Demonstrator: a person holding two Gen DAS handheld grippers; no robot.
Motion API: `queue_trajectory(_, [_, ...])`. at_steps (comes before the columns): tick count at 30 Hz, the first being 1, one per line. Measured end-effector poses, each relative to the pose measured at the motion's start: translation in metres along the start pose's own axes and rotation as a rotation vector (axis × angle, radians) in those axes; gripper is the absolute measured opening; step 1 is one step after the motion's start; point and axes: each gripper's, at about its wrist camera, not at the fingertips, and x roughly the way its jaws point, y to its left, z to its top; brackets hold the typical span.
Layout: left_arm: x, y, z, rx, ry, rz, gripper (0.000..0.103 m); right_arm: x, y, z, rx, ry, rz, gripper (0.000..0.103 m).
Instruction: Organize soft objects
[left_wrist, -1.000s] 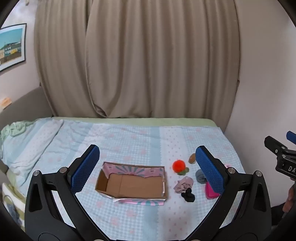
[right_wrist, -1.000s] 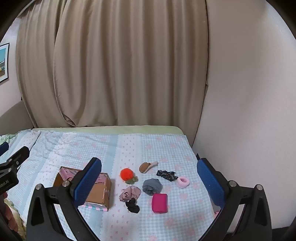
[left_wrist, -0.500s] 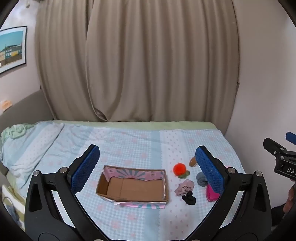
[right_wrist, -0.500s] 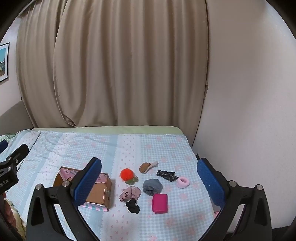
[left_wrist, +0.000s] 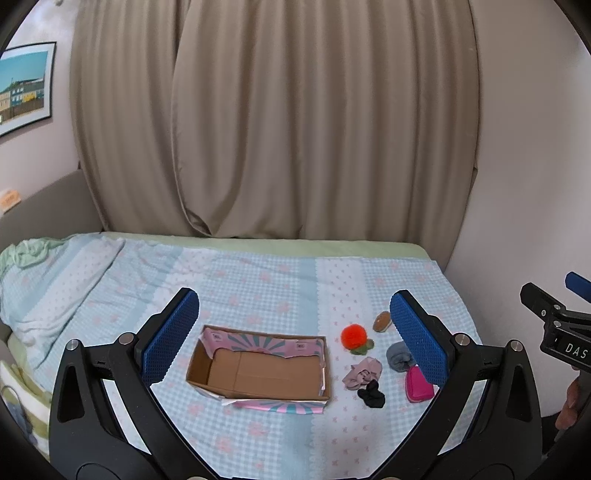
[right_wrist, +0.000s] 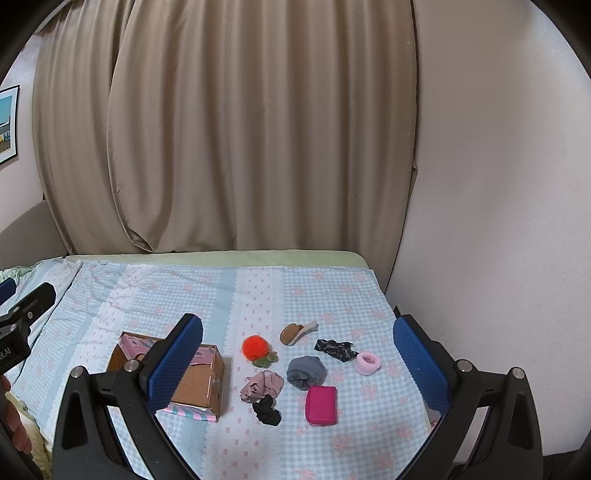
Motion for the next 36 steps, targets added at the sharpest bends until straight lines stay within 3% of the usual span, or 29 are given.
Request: queue_trajectory(36, [0.007, 0.003, 0.011, 0.0, 0.004, -0.037, 0.102, 0.006, 0.006, 0.004, 0.002, -0.004, -0.007, 0.103])
